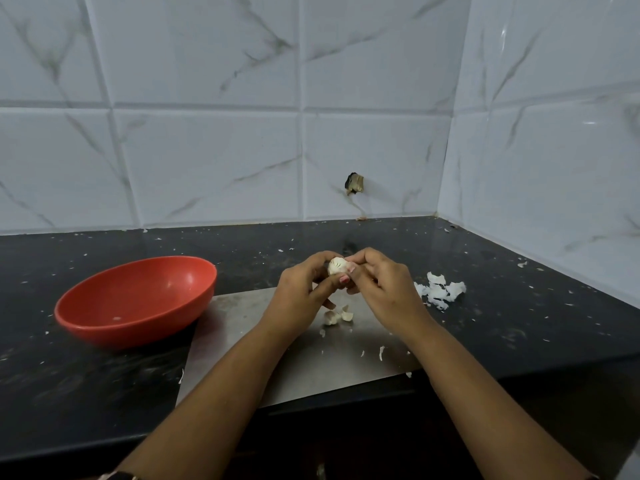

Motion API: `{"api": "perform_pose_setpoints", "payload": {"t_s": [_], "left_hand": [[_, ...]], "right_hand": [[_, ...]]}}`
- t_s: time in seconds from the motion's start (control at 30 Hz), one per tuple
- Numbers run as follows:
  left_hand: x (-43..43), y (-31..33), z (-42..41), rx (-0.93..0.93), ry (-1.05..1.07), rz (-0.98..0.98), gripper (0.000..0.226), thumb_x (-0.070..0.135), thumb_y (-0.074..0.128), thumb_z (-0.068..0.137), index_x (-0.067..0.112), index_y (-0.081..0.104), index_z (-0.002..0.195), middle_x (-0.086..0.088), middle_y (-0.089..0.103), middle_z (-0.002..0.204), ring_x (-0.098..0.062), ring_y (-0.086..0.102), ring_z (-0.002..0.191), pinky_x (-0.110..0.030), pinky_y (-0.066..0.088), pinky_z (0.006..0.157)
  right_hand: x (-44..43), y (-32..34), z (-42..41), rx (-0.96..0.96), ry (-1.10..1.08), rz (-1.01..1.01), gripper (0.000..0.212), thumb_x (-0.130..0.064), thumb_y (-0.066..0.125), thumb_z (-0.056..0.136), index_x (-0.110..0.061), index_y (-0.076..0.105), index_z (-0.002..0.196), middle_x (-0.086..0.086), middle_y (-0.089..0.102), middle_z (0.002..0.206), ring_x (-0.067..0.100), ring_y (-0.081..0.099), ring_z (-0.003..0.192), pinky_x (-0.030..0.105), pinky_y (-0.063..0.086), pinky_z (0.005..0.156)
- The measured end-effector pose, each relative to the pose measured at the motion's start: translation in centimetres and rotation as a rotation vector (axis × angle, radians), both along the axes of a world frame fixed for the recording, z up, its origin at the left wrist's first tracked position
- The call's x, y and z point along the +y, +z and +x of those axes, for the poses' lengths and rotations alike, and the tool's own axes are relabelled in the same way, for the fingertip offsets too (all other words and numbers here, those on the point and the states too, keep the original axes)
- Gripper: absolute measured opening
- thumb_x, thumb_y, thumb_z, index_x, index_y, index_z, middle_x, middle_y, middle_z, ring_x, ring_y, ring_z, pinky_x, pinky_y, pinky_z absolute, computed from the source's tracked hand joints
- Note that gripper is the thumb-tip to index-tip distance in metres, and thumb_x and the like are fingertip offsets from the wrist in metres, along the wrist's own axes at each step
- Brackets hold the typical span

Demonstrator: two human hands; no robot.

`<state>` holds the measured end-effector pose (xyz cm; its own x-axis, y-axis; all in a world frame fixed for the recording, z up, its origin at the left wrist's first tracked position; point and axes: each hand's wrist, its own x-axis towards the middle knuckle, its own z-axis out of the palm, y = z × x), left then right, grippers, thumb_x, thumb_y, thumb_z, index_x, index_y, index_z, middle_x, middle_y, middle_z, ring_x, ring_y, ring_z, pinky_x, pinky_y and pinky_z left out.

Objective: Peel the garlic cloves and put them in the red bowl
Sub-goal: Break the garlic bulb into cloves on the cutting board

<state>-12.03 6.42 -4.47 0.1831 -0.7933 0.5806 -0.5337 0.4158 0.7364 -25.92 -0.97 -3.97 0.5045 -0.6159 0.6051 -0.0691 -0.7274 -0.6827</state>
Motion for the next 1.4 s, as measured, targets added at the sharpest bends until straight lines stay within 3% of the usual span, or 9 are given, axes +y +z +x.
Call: {"api": "perform_pose_setpoints", "payload": {"t_s": [0.23, 0.5, 0.77, 0.87, 0.97, 1.03, 1.13, 1.27, 1.4], "left_hand": [[0.0, 0.1, -0.1, 0.016, 0.029, -0.029, 0.02, 0.016, 0.067, 0.087, 0.022, 0.06, 0.105, -0.006, 0.067, 0.088, -0.009, 0.064, 0.074, -0.017, 0.054, 0.06], [-0.1, 0.3, -0.5, 0.209, -0.082, 0.091, 0.019, 0.016, 0.062, 0.09, 0.021, 0.061, 0.108, -0.008, 0.071, 0.089, -0.008, 0.067, 0.077, -0.02, 0.054, 0.063], [-0.4, -0.1, -0.4, 0.285, -0.126, 0.167, 0.033, 0.009, 0.059, 0.092, 0.014, 0.058, 0.124, -0.01, 0.068, 0.106, -0.012, 0.065, 0.083, -0.026, 0.056, 0.068], [-0.4, -0.2, -0.3, 0.214, -0.097, 0.155, 0.034, 0.008, 0.061, 0.091, 0.021, 0.059, 0.123, -0.005, 0.067, 0.108, -0.014, 0.066, 0.089, -0.028, 0.058, 0.072], [-0.5, -0.3, -0.3, 0.165, -0.057, 0.123, 0.036, 0.006, 0.062, 0.09, 0.026, 0.06, 0.12, -0.002, 0.067, 0.111, -0.014, 0.065, 0.095, -0.027, 0.059, 0.074], [-0.5, -0.4, -0.3, 0.138, -0.035, 0.101, 0.037, 0.005, 0.063, 0.09, 0.026, 0.061, 0.12, -0.001, 0.066, 0.112, -0.015, 0.065, 0.098, -0.026, 0.059, 0.074], [-0.6, -0.4, -0.3, 0.079, -0.004, 0.062, 0.037, 0.002, 0.062, 0.09, 0.02, 0.062, 0.122, 0.003, 0.066, 0.105, -0.013, 0.065, 0.093, -0.021, 0.057, 0.073], [-0.5, -0.4, 0.1, -0.086, 0.09, -0.043, 0.041, 0.0, 0.064, 0.088, 0.019, 0.063, 0.125, 0.022, 0.067, 0.091, 0.001, 0.064, 0.084, -0.014, 0.053, 0.078], [-0.7, -0.7, 0.3, -0.255, 0.136, -0.082, 0.049, -0.002, 0.062, 0.088, 0.016, 0.055, 0.133, 0.008, 0.065, 0.113, 0.007, 0.061, 0.096, -0.005, 0.045, 0.086]], "right_hand": [[-0.2, 0.0, -0.2, -0.022, -0.013, -0.042, 0.02, -0.003, 0.053, 0.096, -0.008, 0.067, 0.11, 0.004, 0.073, 0.094, 0.006, 0.071, 0.076, 0.02, 0.057, 0.072], [0.2, 0.0, 0.4, 0.027, -0.18, -0.121, 0.021, 0.003, 0.051, 0.094, -0.005, 0.066, 0.105, 0.0, 0.064, 0.086, -0.004, 0.059, 0.068, 0.004, 0.045, 0.062], [-3.7, 0.2, -2.5, 0.079, -0.469, -0.03, 0.025, 0.005, 0.046, 0.093, -0.005, 0.069, 0.091, 0.005, 0.066, 0.08, 0.011, 0.059, 0.069, 0.026, 0.053, 0.073], [-5.4, 0.0, -4.1, 0.25, -0.56, -0.046, 0.017, -0.005, 0.055, 0.095, -0.004, 0.072, 0.09, 0.012, 0.071, 0.087, 0.024, 0.064, 0.081, 0.028, 0.049, 0.073], [-5.2, 0.1, -4.5, 0.519, -0.633, -0.071, 0.028, -0.03, 0.053, 0.099, -0.012, 0.073, 0.093, 0.01, 0.072, 0.092, 0.032, 0.058, 0.105, 0.037, 0.049, 0.083], [-4.0, 0.7, -3.9, 0.39, -0.513, -0.086, 0.025, -0.029, 0.053, 0.098, -0.016, 0.073, 0.104, 0.002, 0.073, 0.101, 0.024, 0.059, 0.107, 0.031, 0.048, 0.088], [-1.2, 1.8, -2.1, 0.141, -0.157, 0.132, 0.024, -0.03, 0.056, 0.097, -0.022, 0.067, 0.117, -0.011, 0.069, 0.103, 0.0, 0.064, 0.089, 0.011, 0.048, 0.079], [0.8, 1.4, 0.4, 0.064, 0.032, 0.416, 0.022, -0.028, 0.054, 0.099, -0.018, 0.062, 0.117, 0.0, 0.07, 0.101, 0.012, 0.071, 0.085, 0.024, 0.058, 0.077], [0.3, 1.0, 1.2, 0.014, 0.03, 0.448, 0.019, -0.021, 0.052, 0.1, -0.014, 0.064, 0.113, 0.003, 0.07, 0.099, 0.011, 0.071, 0.084, 0.024, 0.058, 0.075]]}}
